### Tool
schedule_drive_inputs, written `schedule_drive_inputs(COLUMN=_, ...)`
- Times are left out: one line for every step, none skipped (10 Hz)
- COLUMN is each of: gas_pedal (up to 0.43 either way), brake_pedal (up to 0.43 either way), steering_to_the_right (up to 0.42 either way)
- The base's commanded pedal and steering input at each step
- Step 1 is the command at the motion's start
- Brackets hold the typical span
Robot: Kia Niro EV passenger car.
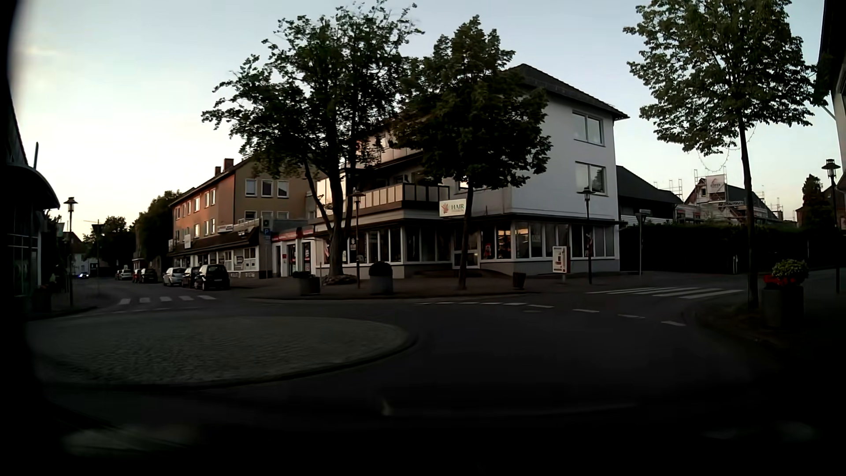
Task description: Follow the waypoints while adhering to traffic rules and regulations
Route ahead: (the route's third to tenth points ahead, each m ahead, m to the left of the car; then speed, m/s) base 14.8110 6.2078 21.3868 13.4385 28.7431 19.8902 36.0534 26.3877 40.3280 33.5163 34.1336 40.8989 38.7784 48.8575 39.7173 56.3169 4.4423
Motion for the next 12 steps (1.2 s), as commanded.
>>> schedule_drive_inputs(gas_pedal=0.087, brake_pedal=0.006, steering_to_the_right=0.21)
schedule_drive_inputs(gas_pedal=0.087, brake_pedal=0.006, steering_to_the_right=0.21)
schedule_drive_inputs(gas_pedal=0.087, brake_pedal=0.006, steering_to_the_right=0.208)
schedule_drive_inputs(gas_pedal=0.087, brake_pedal=0.006, steering_to_the_right=0.2)
schedule_drive_inputs(gas_pedal=0.087, brake_pedal=0.006, steering_to_the_right=0.181)
schedule_drive_inputs(gas_pedal=0.087, brake_pedal=0.006, steering_to_the_right=0.138)
schedule_drive_inputs(gas_pedal=0.087, brake_pedal=0.006, steering_to_the_right=0.095)
schedule_drive_inputs(gas_pedal=0.087, brake_pedal=0.006, steering_to_the_right=0.044)
schedule_drive_inputs(gas_pedal=0.087, brake_pedal=0.0, steering_to_the_right=0.007)
schedule_drive_inputs(gas_pedal=0.087, brake_pedal=0.006, steering_to_the_right=-0.045)
schedule_drive_inputs(gas_pedal=0.087, brake_pedal=0.006, steering_to_the_right=-0.1)
schedule_drive_inputs(gas_pedal=0.087, brake_pedal=0.006, steering_to_the_right=-0.141)
